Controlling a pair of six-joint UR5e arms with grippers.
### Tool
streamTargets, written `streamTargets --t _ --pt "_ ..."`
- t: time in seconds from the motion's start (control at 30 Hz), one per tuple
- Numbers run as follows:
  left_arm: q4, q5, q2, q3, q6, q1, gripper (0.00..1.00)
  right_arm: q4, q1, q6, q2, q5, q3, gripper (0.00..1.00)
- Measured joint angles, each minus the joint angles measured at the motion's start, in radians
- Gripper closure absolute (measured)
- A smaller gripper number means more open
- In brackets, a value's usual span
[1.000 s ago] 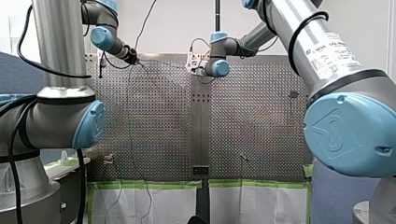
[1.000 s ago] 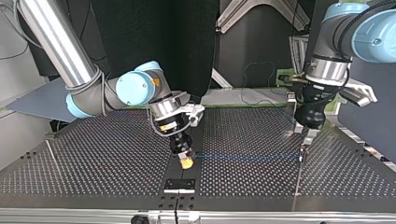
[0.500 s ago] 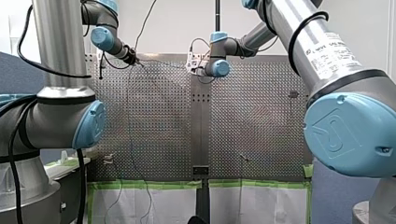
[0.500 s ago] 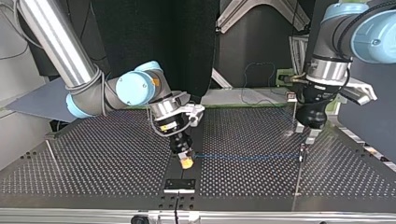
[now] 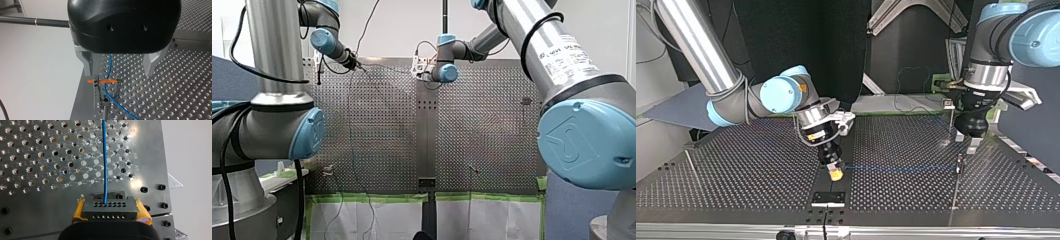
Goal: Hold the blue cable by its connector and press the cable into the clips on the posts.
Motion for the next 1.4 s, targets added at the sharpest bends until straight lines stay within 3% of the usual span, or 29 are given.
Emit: streamTargets --t 0.57,0.8,1.07,1.4 --pt "0.005 0.000 -0.002 0.000 -0.008 -0.009 0.00 0.001 0.001 -0.001 0.000 0.000 0.000 1.00" --pt "0.009 0.047 -0.009 0.000 -0.060 -0.027 0.00 0.001 0.005 -0.001 0.000 -0.001 0.000 1.00" --pt "0.020 0.094 -0.010 0.004 -0.066 -0.051 0.00 0.003 0.006 -0.001 0.000 -0.001 0.000 1.00" --pt "0.043 0.052 -0.033 0.052 -0.086 -0.078 0.00 0.003 0.006 -0.001 0.000 -0.002 0.000 1.00"
